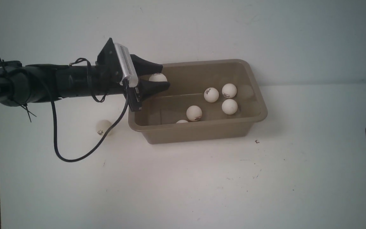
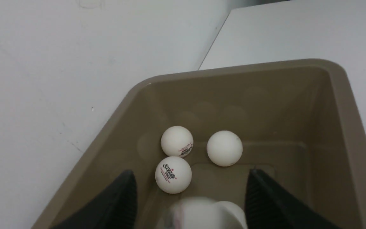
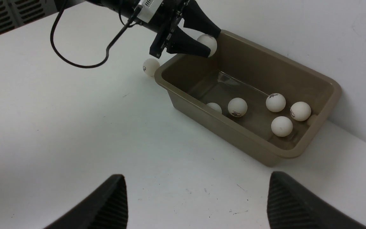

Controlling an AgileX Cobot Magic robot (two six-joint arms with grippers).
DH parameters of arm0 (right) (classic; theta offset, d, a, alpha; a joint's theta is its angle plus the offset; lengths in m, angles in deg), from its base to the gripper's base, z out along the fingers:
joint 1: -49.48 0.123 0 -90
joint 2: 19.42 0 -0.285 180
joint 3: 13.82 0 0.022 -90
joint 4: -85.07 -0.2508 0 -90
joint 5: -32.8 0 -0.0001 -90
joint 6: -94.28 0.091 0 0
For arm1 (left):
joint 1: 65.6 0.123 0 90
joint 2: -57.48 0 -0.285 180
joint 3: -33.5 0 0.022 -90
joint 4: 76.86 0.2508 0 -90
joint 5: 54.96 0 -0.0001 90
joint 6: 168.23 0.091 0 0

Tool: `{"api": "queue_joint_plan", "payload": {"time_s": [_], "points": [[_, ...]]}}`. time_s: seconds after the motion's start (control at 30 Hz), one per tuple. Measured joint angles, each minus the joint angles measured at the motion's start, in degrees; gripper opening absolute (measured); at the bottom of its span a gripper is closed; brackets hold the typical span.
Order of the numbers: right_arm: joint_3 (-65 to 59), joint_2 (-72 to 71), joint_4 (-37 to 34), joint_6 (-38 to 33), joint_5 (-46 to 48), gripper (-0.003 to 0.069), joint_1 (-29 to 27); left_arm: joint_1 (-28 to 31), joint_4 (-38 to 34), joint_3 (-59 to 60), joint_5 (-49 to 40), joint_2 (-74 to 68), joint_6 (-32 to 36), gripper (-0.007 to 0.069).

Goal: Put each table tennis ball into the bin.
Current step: Use the left arm to put the table tennis ball into the box, then use the left arm to clamp the table tennis ball closest to it

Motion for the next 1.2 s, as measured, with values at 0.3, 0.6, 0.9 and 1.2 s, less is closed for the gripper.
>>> {"api": "queue_joint_plan", "payload": {"time_s": [0.3,0.6,0.9,1.2], "points": [[0.0,0.0,-0.04,-0.16,0.12,0.0534,0.0,3.46,-0.04,0.0,1.73,3.77,-10.9,0.0519],[0.0,0.0,-0.04,-0.16,0.26,0.0534,0.0,12.87,23.18,0.0,0.08,6.88,-35.6,0.051],[0.0,0.0,-0.04,-0.16,0.48,0.0534,0.0,11.49,42.74,0.0,-0.27,6.9,-45.35,0.051],[0.0,0.0,-0.04,-0.16,1.46,0.0534,0.0,6.6,50.83,0.0,11.49,5.93,-51.76,0.051]]}}
